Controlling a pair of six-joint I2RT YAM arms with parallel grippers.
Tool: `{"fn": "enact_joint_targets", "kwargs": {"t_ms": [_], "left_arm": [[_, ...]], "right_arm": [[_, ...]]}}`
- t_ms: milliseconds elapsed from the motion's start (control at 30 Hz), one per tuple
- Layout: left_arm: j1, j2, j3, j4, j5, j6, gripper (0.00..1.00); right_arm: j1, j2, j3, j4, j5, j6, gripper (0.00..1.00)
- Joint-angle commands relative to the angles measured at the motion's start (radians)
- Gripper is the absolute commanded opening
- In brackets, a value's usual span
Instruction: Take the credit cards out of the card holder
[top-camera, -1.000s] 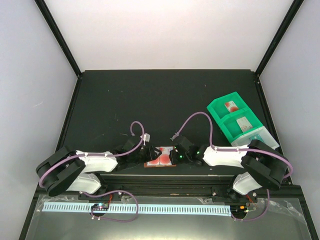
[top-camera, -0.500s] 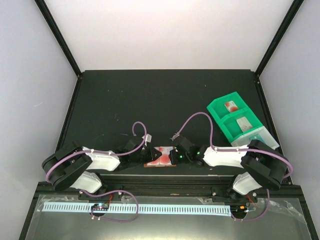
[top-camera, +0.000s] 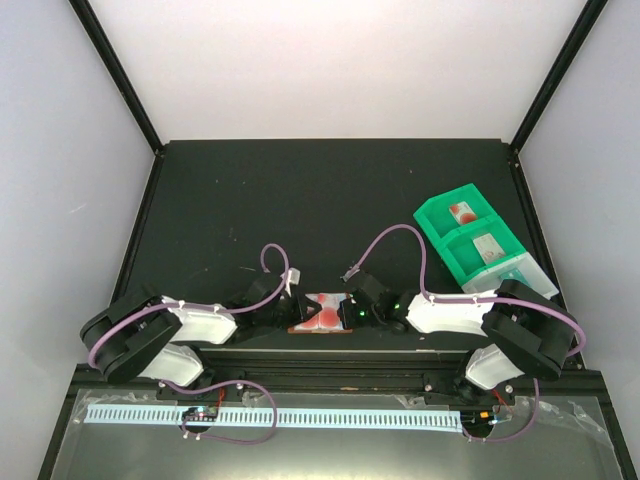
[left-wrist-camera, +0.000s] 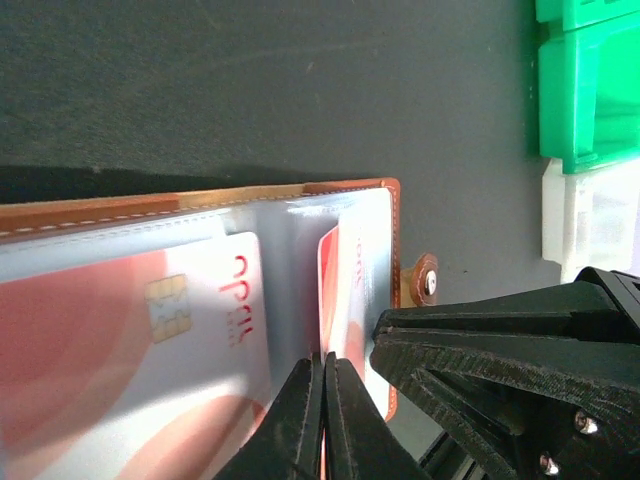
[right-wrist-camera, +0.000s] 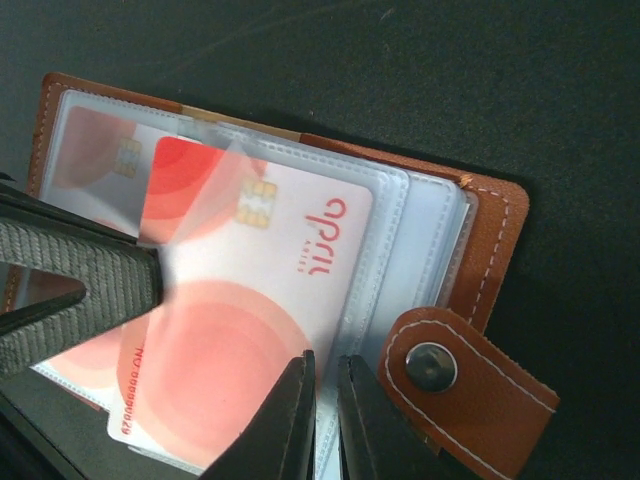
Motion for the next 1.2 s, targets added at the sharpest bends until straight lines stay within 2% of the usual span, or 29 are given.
{"fn": "enact_joint_targets", "kwargs": {"t_ms": [0,500,800,1167], "left_arm": [[0.043,-0.035,-0.035,-0.022,0.018,0.01,0.02],[0.088,-0.127,-0.058,-0.062,0.064,0.032,0.02],[0.124,-0.2,-0.067,-0.144,0.085,0.051,0.01],[0.15,-0.438,-0.033,-0.464,-0.034,0.096,0.02]], "right_arm": [[-0.005,0.022,-0.029,-0.043,0.034,0.008,0.11],[-0.006,0.013,-0.041,-0.033,0.037,0.023,0.11],[-0.006,-0.001,-0.047,-0.032,0.051,0.025,0.11],[-0.007,0.002,-0.006,-0.061,0.063,0.005,0.11]]}}
